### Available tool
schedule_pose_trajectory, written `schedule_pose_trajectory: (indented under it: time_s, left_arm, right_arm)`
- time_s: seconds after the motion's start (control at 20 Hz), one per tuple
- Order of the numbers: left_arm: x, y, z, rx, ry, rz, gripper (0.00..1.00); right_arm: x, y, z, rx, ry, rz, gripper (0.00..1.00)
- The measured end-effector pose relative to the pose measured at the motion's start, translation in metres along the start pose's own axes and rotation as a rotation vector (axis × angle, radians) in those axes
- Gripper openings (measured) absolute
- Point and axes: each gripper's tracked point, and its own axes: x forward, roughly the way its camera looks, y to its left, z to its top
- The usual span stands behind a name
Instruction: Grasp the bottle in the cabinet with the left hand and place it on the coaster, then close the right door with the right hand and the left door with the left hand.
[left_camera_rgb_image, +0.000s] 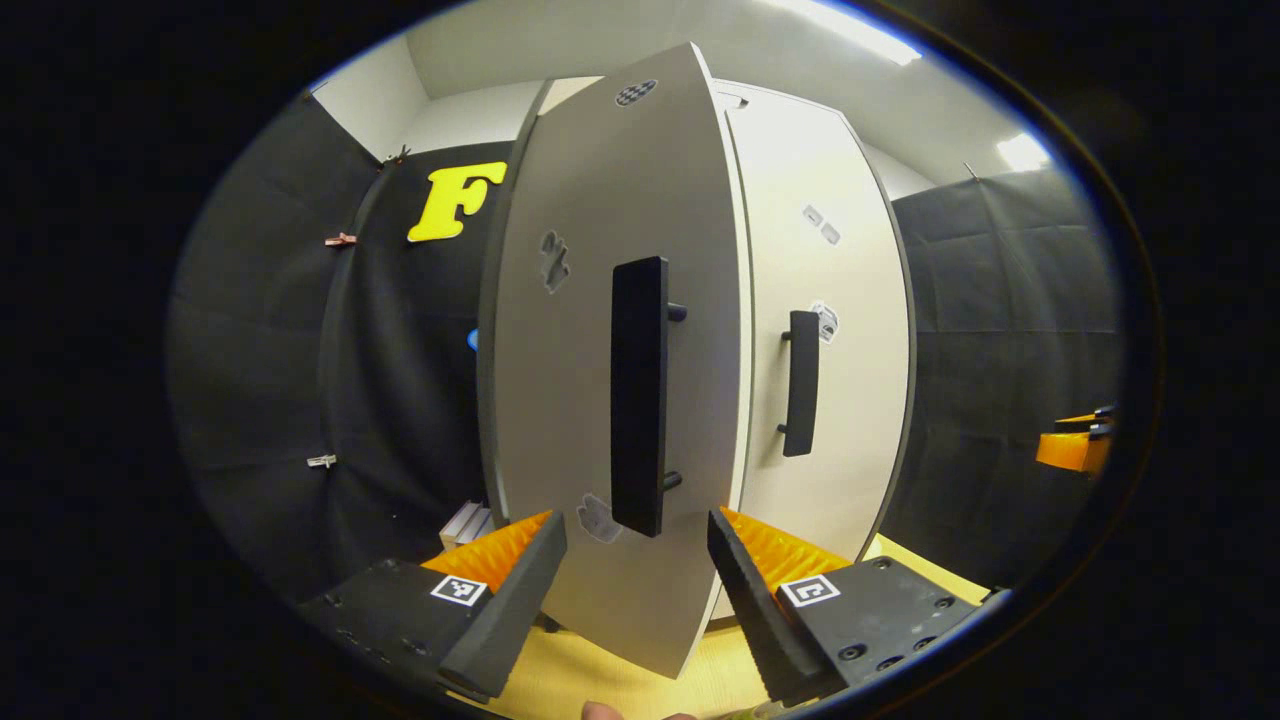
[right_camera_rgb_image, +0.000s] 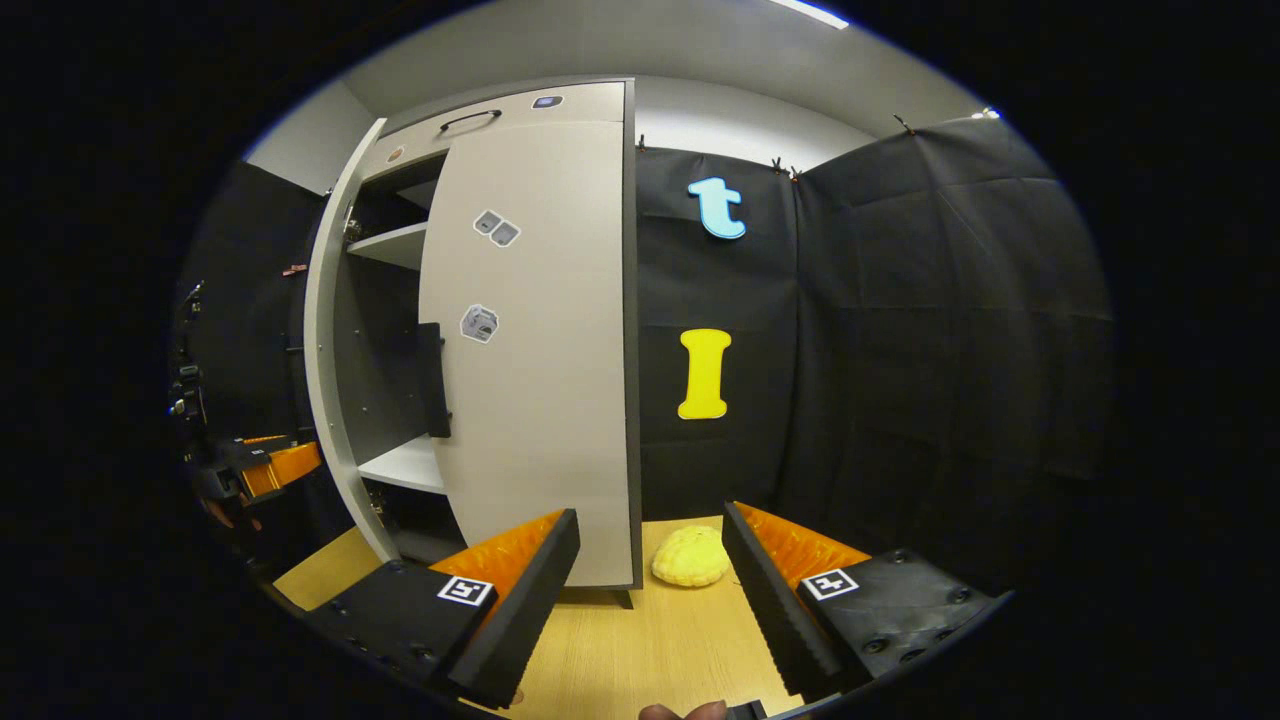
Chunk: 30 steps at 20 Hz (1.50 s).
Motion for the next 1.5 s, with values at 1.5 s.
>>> schedule_pose_trajectory:
  time_s: [1.5]
  left_arm:
    - [0.038, -0.021, 0.006, -0.016, 0.006, -0.016, 0.93]
  right_arm:
    - [0.026, 0.025, 0.006, -0.014, -0.009, 0.086, 0.96]
